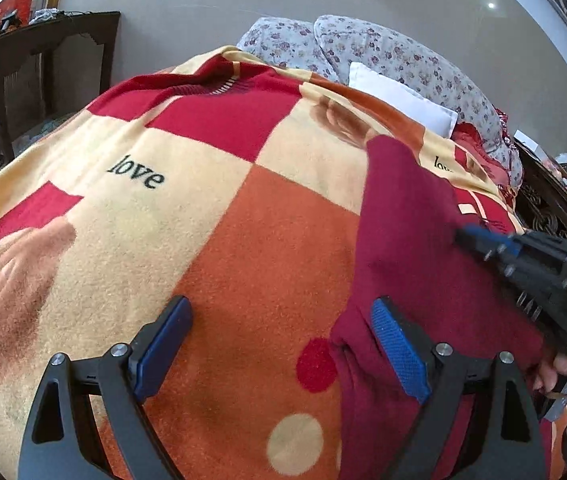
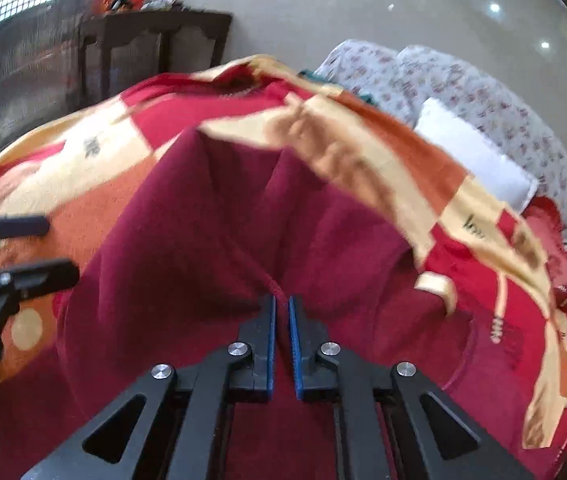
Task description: Fold small clothes
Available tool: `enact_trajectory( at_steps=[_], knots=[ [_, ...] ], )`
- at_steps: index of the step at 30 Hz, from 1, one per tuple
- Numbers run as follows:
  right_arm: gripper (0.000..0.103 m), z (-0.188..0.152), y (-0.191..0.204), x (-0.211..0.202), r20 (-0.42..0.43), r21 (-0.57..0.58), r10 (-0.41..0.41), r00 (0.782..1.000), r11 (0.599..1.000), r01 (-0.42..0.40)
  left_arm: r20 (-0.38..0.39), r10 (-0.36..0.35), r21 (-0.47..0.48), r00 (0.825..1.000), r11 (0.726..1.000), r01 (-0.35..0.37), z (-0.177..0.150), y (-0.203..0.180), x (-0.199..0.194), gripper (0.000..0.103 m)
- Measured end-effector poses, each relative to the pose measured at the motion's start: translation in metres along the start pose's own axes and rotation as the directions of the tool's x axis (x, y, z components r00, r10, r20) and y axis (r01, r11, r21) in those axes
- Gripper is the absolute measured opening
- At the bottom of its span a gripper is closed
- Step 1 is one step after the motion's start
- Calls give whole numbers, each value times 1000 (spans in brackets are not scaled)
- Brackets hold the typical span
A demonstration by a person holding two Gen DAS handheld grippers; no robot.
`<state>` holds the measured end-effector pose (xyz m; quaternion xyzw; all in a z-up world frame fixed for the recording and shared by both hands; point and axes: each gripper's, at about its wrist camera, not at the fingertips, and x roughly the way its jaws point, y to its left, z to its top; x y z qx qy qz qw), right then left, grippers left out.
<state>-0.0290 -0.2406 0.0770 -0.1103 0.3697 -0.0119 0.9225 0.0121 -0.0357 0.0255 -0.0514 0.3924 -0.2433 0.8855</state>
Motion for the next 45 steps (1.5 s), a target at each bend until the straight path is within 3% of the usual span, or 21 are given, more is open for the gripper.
enact_trajectory(
  at_steps=[3,7,11,15,19,22,24,26,28,30,31,32,33,34,35,36,39,41,45],
  knots=[
    [6,-1,-22,5,-6,139,-33,999,990,34,-9,11,7,1000,1000,-11,0,-2,3,91],
    [10,-4,-14,20,-29,126,-99,995,987,102,-6,17,20,1000,1000,-17,-1,-3,4,91],
    [46,-7,-17,-18,13,176,-63,998,983,60,0,12,18,1000,1000,-12,-1,-3,2,91],
    [47,-29,-10,-39,-5,231,59,998,971,-57,25,-31,28,999,999,31,-2,-7,-3,91],
    [47,-58,5,-7,-154,224,53,987,974,-17,-1,-24,74,1000,997,24,-6,-16,3,91],
    [47,-62,-10,-32,-120,290,67,991,957,-30,-17,-22,77,1000,997,23,-7,-16,7,91],
    [53,-69,-35,-66,-75,338,2,997,941,23,-13,-26,75,1000,997,26,-7,-16,6,91],
    [75,-80,-60,-93,-83,371,-133,988,916,154,-5,-26,78,1000,997,26,-8,-16,4,91],
    [83,-97,-93,-120,-119,427,-292,949,848,315,5,-28,88,1000,996,27,-10,-19,2,91],
    [83,-115,-126,-135,-183,499,-399,898,749,435,12,-29,106,1000,994,27,-11,-23,1,91],
    [83,-123,-139,-137,-221,529,-421,880,706,471,12,-29,113,1000,993,27,-12,-25,2,91],
    [83,-132,-151,-131,-257,555,-405,877,681,477,9,-29,119,1000,993,28,-12,-26,2,91],
    [81,-135,-160,-119,-270,571,-348,898,693,441,2,-33,119,999,992,32,-12,-26,4,91],
    [60,-139,-164,-108,-267,588,-264,927,717,373,-1,-35,116,999,993,35,-12,-25,4,91],
    [10,-140,-166,-100,-258,603,-195,946,732,316,-4,-38,107,999,993,38,-11,-24,5,91],
    [6,-138,-166,-99,-255,606,-197,947,731,315,-5,-41,97,999,994,42,-11,-21,5,91],
    [5,-123,-159,-113,-173,562,-302,938,751,345,13,-53,88,998,995,52,-11,-21,2,91],
    [6,-120,-160,-113,-148,553,-328,933,755,353,38,-69,107,997,992,64,-12,-25,-3,91],
    [9,-131,-171,-84,-251,524,-324,912,747,410,65,-86,158,994,985,75,-14,-35,-9,91]
  ],
)
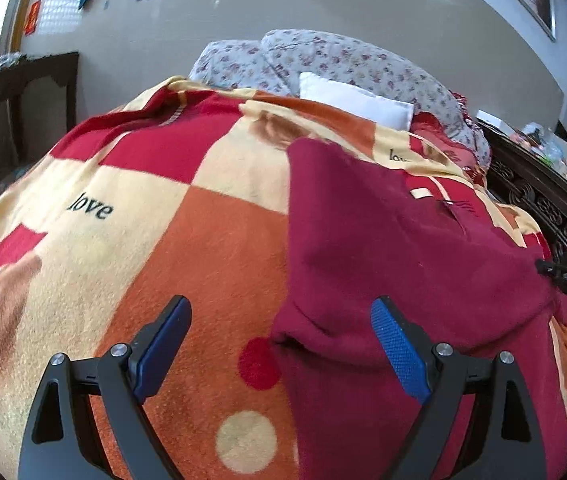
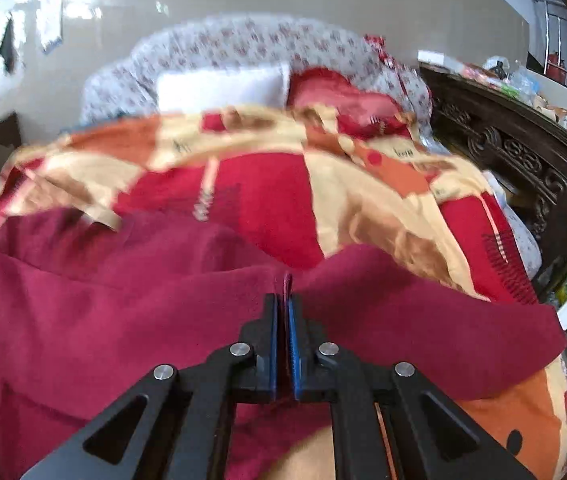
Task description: Fold small clothes
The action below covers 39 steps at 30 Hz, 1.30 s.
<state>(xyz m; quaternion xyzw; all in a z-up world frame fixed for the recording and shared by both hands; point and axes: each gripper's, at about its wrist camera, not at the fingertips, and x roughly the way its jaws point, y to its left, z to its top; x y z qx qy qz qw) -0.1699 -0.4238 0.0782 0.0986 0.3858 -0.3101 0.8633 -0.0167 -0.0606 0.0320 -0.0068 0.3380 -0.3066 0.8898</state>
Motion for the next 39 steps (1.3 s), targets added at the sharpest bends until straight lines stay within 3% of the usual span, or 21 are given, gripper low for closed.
enact_trajectory(
  at_steps=[1,2,3,6,8,10,13,16,17,20,23,26,29,32,33,35,37,39],
  knots=[
    [16,-2,-3,-2,8,4,-9,1000,1000,9,-5,-1,-2,1000,1000,1,0,0,1,91],
    [31,-4,-8,-10,28,17,-26,999,1000,26,-12,-1,-7,1000,1000,1,0,1,2,91],
    [36,-7,-13,-24,53,39,-43,998,998,41,-21,-4,-18,1000,1000,4,0,3,4,91],
    [37,-19,-16,-47,103,67,39,994,997,-46,-30,-17,-24,999,1000,16,1,3,7,91],
    [37,-28,-2,-37,38,7,90,995,996,-91,-30,-23,-9,999,1000,23,1,0,8,91],
    [42,-38,1,-18,-33,-3,73,997,997,-73,-38,-28,-4,999,1000,27,0,-1,10,91],
    [46,-43,-33,-31,12,158,188,982,969,-188,-69,-7,-19,998,1000,6,2,1,14,91],
    [78,-56,-81,-46,57,303,193,980,931,-201,-88,-25,-59,996,998,19,8,-3,7,91],
    [79,-61,-98,-48,64,340,175,983,922,-186,-83,-54,-75,995,996,48,11,-7,2,91],
    [79,-81,-159,-38,23,483,124,992,867,-119,-123,-73,-58,990,996,66,18,-29,2,91],
    [79,-105,-223,-17,11,689,117,993,719,-92,-176,-74,-25,982,997,70,20,-50,16,91],
    [79,-118,-253,2,51,788,133,990,604,-121,-199,-40,-7,979,999,39,21,-65,35,91],
    [79,-116,-270,19,88,819,105,991,558,-132,-207,-26,-31,978,999,20,19,-67,46,91],
    [79,-109,-278,28,130,826,64,989,546,-144,-194,-19,-42,981,999,11,16,-66,50,92],
    [68,-106,-280,32,141,826,56,988,544,-149,-184,-16,-36,983,999,9,14,-65,52,92],
    [28,-101,-284,38,137,823,63,989,547,-149,-173,-10,-15,985,1000,8,11,-67,52,94],
    [13,-109,-293,30,155,823,62,986,543,-164,-165,8,29,986,1000,-3,8,-73,52,95],
    [11,-109,-293,13,208,806,41,977,559,-195,-166,16,47,986,999,-8,8,-76,53,96]
  ],
)
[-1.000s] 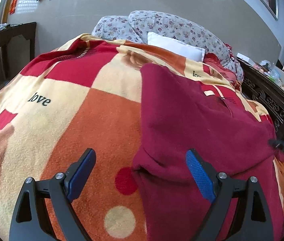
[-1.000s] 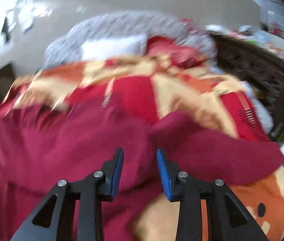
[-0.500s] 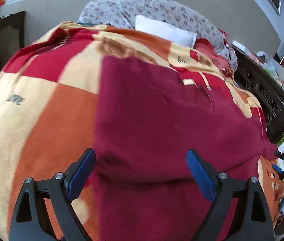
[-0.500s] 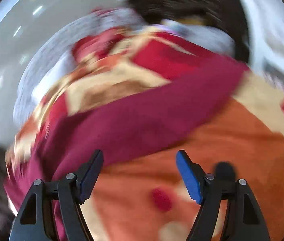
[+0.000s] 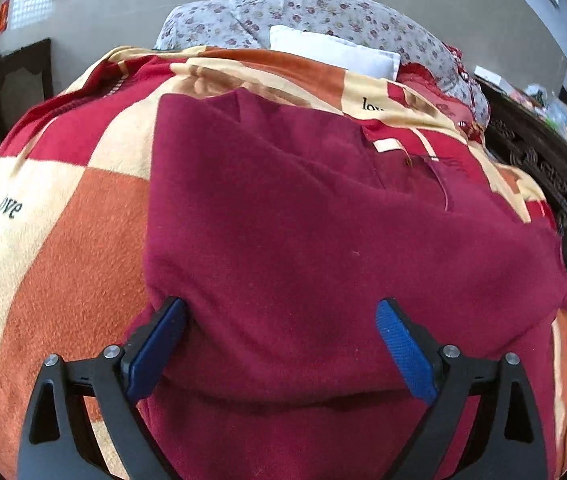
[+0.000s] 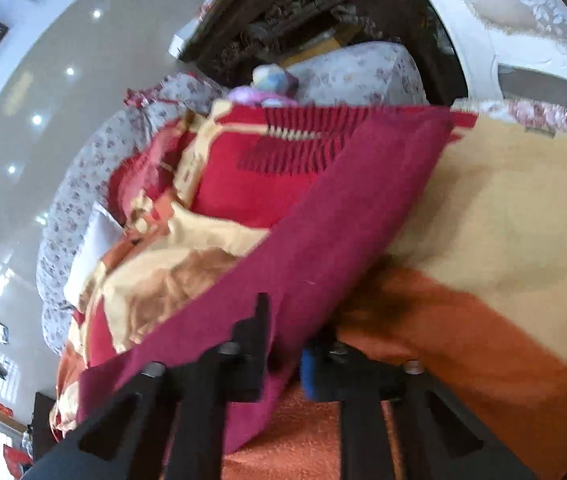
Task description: Fold small clothes
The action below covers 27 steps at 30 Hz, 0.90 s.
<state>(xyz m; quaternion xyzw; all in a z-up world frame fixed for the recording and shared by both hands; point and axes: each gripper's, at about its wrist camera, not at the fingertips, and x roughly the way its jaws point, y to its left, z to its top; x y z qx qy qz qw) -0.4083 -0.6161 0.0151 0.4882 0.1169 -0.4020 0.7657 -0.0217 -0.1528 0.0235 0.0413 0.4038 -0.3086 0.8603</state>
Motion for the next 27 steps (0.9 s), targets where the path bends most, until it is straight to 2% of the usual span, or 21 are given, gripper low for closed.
enact_trajectory(
  at_steps=[2,4,6,7,9,11,13,15,17,18,20,21,24,25,26,27],
  knots=[
    [9,4,18,-21,39,-53,41,998,998,-39,-3,-16,-10,1000,1000,16,1,2,-2,96],
    [9,3,47,-43,60,-139,101,993,986,-92,-15,-63,-48,998,997,62,5,9,-8,96],
    [9,-3,92,-69,54,-253,207,977,949,-187,-14,-108,-98,994,990,106,10,17,-15,96],
    [9,-10,116,-80,39,-311,259,965,921,-235,-7,-131,-132,991,983,129,12,23,-20,96],
    [9,-36,170,-100,-21,-438,351,936,838,-325,14,-164,-185,986,969,164,17,34,-32,96],
    [9,-80,226,-104,-145,-540,395,907,737,-407,36,-191,-221,981,956,194,20,42,-40,96],
    [9,-124,261,-96,-260,-582,413,873,654,-483,61,-225,-271,972,934,233,21,54,-48,96],
    [10,-183,293,-76,-373,-629,371,851,573,-525,68,-246,-298,967,920,255,21,62,-50,96],
    [11,-251,312,-40,-488,-671,247,837,508,-540,63,-241,-316,969,916,248,20,67,-49,95],
    [14,-275,315,-24,-531,-679,180,828,495,-543,59,-238,-323,969,914,244,19,68,-47,95],
    [39,-311,313,0,-605,-676,69,793,481,-558,42,-257,-330,965,909,256,17,68,-43,95],
    [44,-321,308,6,-617,-681,39,786,475,-558,37,-265,-328,964,908,262,16,68,-42,95],
    [59,-322,301,-9,-579,-725,46,814,429,-539,43,-276,-293,960,915,276,15,61,-41,96],
    [70,-317,297,-18,-559,-737,64,827,418,-531,42,-275,-287,960,917,276,14,60,-41,95],
    [76,-311,295,-25,-539,-745,86,838,417,-521,37,-277,-282,960,919,276,14,58,-40,95],
    [77,-303,294,-31,-524,-743,108,845,427,-516,31,-281,-277,959,920,278,13,56,-39,95]
  ],
)
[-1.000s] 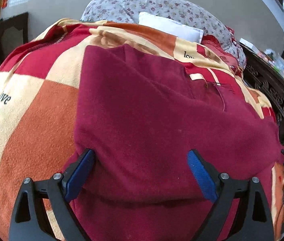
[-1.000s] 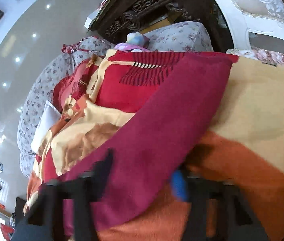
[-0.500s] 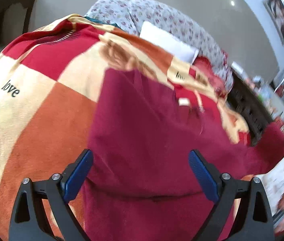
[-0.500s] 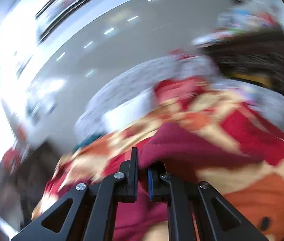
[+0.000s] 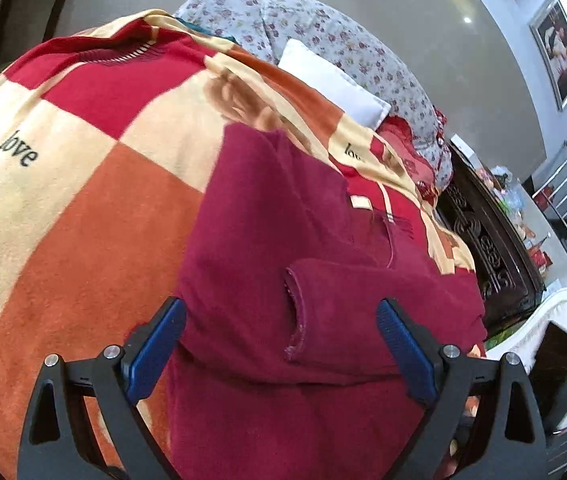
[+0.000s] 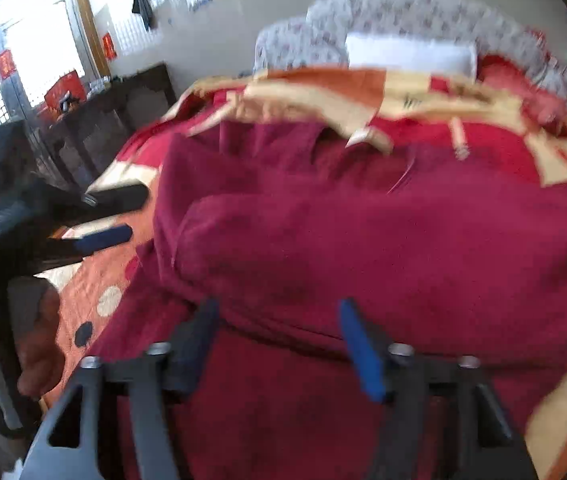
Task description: Fold small clothes
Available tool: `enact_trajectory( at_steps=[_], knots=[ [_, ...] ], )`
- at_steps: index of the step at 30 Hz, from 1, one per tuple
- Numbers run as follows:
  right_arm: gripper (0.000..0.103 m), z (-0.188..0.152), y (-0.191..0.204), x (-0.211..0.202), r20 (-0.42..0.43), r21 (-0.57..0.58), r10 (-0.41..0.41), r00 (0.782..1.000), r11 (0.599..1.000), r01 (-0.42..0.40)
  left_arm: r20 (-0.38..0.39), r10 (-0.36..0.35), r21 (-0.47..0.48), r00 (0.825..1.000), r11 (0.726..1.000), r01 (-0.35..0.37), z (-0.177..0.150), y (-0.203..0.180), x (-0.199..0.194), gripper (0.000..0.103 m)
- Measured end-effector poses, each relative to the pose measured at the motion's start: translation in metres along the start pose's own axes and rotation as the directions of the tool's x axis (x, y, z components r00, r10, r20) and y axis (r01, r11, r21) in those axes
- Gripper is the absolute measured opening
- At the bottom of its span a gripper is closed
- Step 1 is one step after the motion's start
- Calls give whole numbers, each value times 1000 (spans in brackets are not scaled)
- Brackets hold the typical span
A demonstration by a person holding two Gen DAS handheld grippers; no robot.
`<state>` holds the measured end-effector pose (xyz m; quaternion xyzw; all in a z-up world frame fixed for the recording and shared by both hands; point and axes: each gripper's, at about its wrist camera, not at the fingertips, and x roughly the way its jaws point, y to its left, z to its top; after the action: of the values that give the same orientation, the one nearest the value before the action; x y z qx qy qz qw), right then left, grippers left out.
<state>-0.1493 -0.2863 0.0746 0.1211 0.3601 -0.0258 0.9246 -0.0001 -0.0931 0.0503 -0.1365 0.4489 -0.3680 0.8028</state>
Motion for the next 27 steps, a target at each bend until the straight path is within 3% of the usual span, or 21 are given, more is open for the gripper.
enact_trajectory(
  at_steps=[5,9,12,15,16,17,20,23,27],
  knots=[
    [80,-8,-17,-27,28,90,47,999,995,-49,-19,12,27,1000,1000,-11,-6,-9,7,95],
    [80,-21,-31,-42,34,176,81,996,981,-86,-23,54,136,998,989,-51,-16,-33,16,95],
    [81,-24,-34,-54,51,212,96,994,972,-104,-21,100,160,995,983,-95,-18,-40,28,89],
    [83,-26,-37,-64,73,220,102,992,968,-116,-55,113,153,992,983,-104,-19,-41,39,56],
    [83,-27,-37,-66,76,220,102,992,968,-117,-59,121,165,991,980,-110,-20,-43,42,35],
    [84,-28,-38,-68,78,222,102,992,968,-117,-57,133,186,990,975,-120,-21,-45,43,22],
    [84,-30,-41,-73,85,235,89,992,966,-106,-18,161,221,987,963,-153,-21,-50,38,14],
    [85,-30,-46,-80,101,245,76,992,964,-98,32,124,225,992,966,-128,-14,-58,13,14],
    [86,-28,-54,-90,117,265,52,992,961,-81,89,135,297,987,942,-156,-3,-75,-15,14]
  ],
)
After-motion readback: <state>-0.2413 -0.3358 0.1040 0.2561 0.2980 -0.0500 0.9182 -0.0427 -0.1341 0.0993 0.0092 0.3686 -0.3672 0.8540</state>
